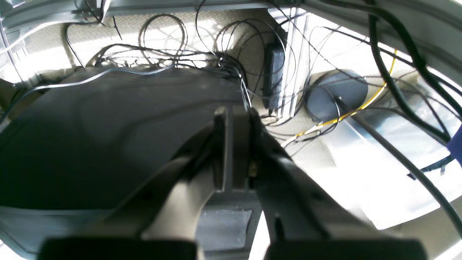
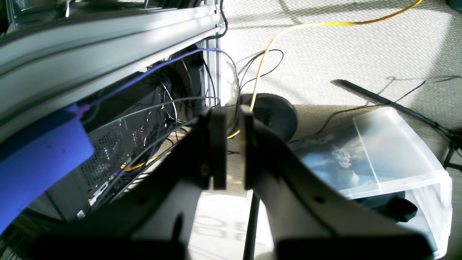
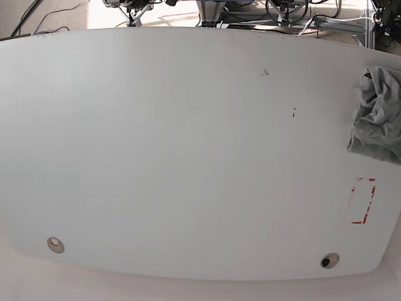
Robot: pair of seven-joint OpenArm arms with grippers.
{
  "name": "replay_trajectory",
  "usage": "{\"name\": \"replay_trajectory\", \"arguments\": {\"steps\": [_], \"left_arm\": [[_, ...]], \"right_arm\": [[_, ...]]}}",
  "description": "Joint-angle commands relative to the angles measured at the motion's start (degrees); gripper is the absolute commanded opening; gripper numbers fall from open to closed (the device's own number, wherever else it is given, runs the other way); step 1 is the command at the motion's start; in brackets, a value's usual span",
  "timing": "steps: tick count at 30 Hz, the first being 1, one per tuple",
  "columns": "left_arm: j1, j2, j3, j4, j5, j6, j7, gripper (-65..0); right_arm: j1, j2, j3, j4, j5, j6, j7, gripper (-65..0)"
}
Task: Layout the t-shirt on the table in an organized manner, then fold the t-shirt properly
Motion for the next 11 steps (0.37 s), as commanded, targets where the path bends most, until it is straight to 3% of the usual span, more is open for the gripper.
{"name": "replay_trajectory", "arguments": {"steps": [1,6,11], "left_arm": [[-0.27,-0.24,0.04,0.00,-0.10,0.06,0.86,-64.6],[-0.19,-0.24,0.04,0.00,-0.01,2.61,0.95,-64.6],[-0.10,-0.15,0.04,0.00,-0.01,4.72,0.95,-64.6]], "right_arm": [[0.08,-0.22,-2.03,0.01,0.07,-2.37,-0.21,-59.0],[0.08,-0.66,-5.81,0.01,0.25,-6.33,-0.21,-58.8],[0.08,-1.72,-6.16,0.01,0.16,-7.65,-0.21,-58.8]]}}
